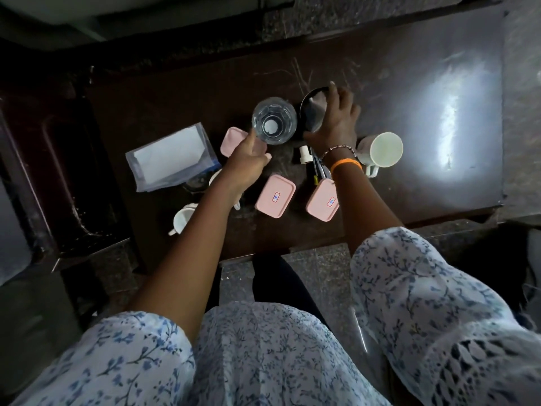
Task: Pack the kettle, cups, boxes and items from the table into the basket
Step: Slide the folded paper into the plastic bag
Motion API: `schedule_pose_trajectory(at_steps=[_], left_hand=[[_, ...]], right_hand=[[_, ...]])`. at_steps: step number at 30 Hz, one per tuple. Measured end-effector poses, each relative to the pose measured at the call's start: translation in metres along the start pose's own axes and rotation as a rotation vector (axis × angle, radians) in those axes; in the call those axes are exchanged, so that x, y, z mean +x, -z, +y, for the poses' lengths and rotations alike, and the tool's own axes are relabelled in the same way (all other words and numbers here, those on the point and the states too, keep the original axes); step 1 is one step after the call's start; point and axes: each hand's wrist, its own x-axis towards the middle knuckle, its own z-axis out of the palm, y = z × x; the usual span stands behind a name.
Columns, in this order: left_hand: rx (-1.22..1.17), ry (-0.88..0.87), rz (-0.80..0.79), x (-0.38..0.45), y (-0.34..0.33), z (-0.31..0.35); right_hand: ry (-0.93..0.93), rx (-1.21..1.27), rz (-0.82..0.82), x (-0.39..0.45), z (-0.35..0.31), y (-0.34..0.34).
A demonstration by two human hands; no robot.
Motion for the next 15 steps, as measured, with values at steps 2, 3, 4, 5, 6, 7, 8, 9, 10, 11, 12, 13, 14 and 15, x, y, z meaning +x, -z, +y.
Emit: schedule_pose_trajectory(at_steps=[2, 3, 4, 5, 6, 7, 8, 9, 10, 11, 12, 13, 14, 15], left_hand=[[0.024, 0.017, -0.006, 0.002, 0.003, -0.004], [0.026, 0.02, -0.004, 0.002, 0.004, -0.006], [0.025, 0.022, 0.006, 0.002, 0.005, -0.008], [0.029, 0.025, 0.024, 0.002, 0.005, -0.011], [0.037, 0.027, 0.047, 0.001, 0.005, -0.013], [0.042, 0.028, 0.074, 0.001, 0.005, -0.016], [0.044, 0.036, 0.105, 0.0, 0.006, -0.02], [0.043, 0.052, 0.138, -0.001, 0.007, -0.025], [0.04, 0.07, 0.165, -0.002, 0.009, -0.031], [0.025, 0.086, 0.184, -0.003, 0.011, -0.038], [-0.002, 0.102, 0.204, -0.006, 0.013, -0.046], [-0.034, 0.124, 0.23, -0.009, 0.015, -0.052], [-0.065, 0.15, 0.263, -0.012, 0.018, -0.059], [-0.09, 0.182, 0.301, -0.014, 0.02, -0.067]], right_hand=[[0.0, -0.023, -0.01, -0.001, -0.002, -0.003], [0.0, -0.028, -0.009, -0.002, -0.003, -0.004], [-0.002, -0.027, -0.014, -0.002, -0.004, -0.003], [-0.007, -0.023, -0.029, -0.002, -0.005, -0.002], [-0.016, -0.023, -0.046, -0.003, -0.006, 0.0], [-0.026, -0.028, -0.054, -0.005, -0.007, 0.002], [-0.036, -0.027, -0.043, -0.009, -0.007, 0.003], [-0.046, -0.014, -0.013, -0.015, -0.009, 0.004], [-0.055, 0.008, 0.032, -0.022, -0.011, 0.005], [-0.062, 0.028, 0.083, -0.032, -0.013, 0.004], [-0.067, 0.044, 0.131, -0.043, -0.015, 0.002], [-0.073, 0.063, 0.164, -0.055, -0.018, -0.001], [-0.08, 0.094, 0.177, -0.067, -0.021, -0.005], [-0.085, 0.135, 0.169, -0.08, -0.024, -0.011]])
